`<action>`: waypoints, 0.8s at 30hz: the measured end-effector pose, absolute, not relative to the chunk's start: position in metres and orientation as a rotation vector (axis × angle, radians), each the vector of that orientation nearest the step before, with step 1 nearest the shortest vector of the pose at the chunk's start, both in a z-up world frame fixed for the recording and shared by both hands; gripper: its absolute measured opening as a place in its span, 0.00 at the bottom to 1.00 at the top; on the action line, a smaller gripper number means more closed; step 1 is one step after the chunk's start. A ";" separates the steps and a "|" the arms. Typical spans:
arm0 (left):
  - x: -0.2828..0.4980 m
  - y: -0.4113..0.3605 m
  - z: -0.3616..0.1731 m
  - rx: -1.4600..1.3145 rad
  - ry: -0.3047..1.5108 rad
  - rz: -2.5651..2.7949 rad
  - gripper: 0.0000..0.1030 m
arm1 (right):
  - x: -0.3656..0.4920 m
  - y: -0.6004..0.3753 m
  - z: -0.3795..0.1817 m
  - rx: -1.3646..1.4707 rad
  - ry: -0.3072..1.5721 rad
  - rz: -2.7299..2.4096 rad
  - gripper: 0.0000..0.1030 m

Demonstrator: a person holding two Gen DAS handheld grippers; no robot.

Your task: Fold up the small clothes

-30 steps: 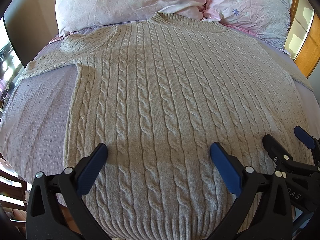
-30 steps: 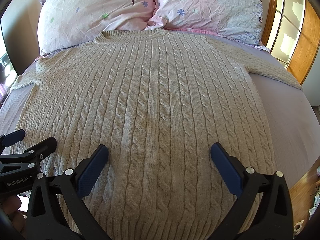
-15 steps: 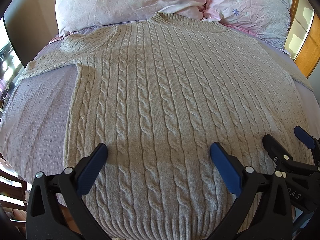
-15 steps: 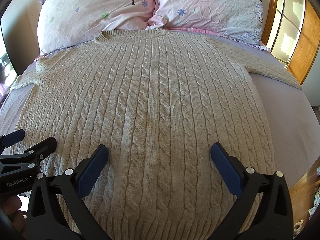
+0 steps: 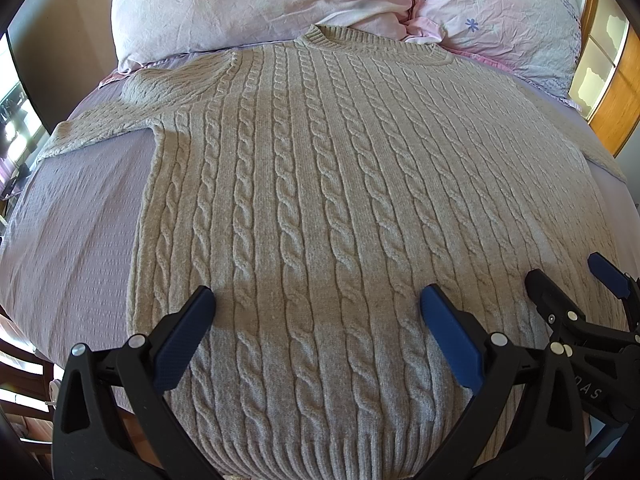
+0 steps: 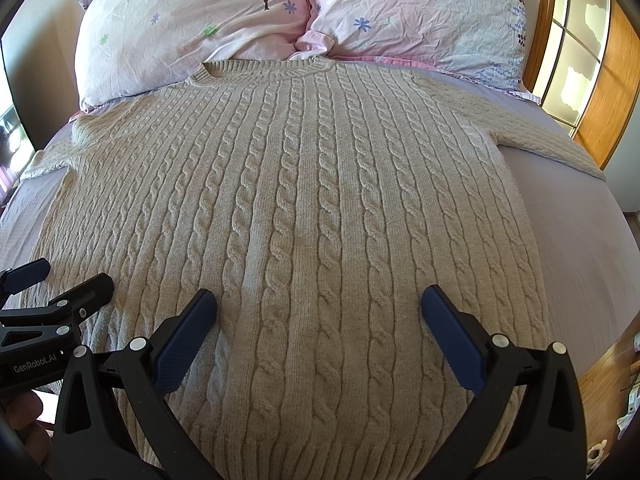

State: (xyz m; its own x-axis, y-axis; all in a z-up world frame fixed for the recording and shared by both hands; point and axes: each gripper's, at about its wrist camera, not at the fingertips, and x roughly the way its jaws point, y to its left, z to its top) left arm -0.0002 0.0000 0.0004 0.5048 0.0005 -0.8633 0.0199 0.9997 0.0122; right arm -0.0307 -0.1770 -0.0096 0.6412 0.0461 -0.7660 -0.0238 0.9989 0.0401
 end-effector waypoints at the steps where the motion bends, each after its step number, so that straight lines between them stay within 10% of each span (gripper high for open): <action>1: 0.000 0.000 0.000 0.022 1.041 -0.012 0.98 | -0.030 -0.175 -0.003 0.027 0.874 0.040 0.99; 13: -0.011 -0.002 0.000 0.041 0.979 -0.024 0.98 | -0.025 -0.207 0.014 0.006 0.758 0.217 0.99; 19: 0.001 0.023 0.012 -0.093 0.956 -0.136 0.98 | 0.011 -0.393 0.063 0.396 0.589 -0.095 0.97; 24: 0.019 0.073 0.035 -0.253 0.823 -0.145 0.98 | 0.043 -0.555 0.044 0.832 0.566 -0.353 0.56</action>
